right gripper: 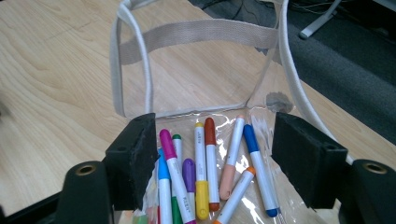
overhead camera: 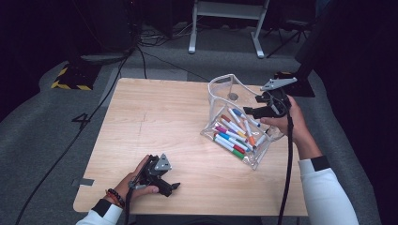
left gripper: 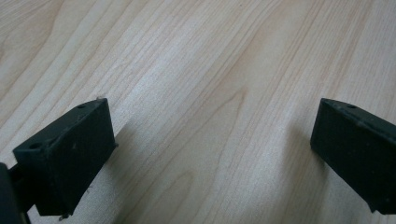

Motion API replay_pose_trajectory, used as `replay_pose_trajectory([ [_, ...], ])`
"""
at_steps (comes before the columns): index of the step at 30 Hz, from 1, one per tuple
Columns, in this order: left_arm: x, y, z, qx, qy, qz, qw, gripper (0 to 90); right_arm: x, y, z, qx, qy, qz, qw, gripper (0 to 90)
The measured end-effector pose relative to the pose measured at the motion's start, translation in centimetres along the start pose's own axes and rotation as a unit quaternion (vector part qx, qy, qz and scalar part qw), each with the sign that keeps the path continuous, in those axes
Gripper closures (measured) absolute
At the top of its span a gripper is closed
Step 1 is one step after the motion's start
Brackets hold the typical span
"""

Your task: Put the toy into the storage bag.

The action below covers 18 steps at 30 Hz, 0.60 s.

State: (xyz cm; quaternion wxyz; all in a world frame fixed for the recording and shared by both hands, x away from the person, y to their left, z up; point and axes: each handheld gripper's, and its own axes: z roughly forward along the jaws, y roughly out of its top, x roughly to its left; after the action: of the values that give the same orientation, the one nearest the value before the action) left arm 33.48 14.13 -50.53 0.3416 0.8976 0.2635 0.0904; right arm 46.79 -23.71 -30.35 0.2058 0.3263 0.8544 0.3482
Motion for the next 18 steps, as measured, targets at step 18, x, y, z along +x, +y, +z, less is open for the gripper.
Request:
replay_pose_trajectory([
  [18,0.0,0.0,0.0,0.002,0.002,-0.001,1.0,0.1,1.5,-1.2,-3.4,-0.016,0.009,-0.023,0.9996,31.4],
])
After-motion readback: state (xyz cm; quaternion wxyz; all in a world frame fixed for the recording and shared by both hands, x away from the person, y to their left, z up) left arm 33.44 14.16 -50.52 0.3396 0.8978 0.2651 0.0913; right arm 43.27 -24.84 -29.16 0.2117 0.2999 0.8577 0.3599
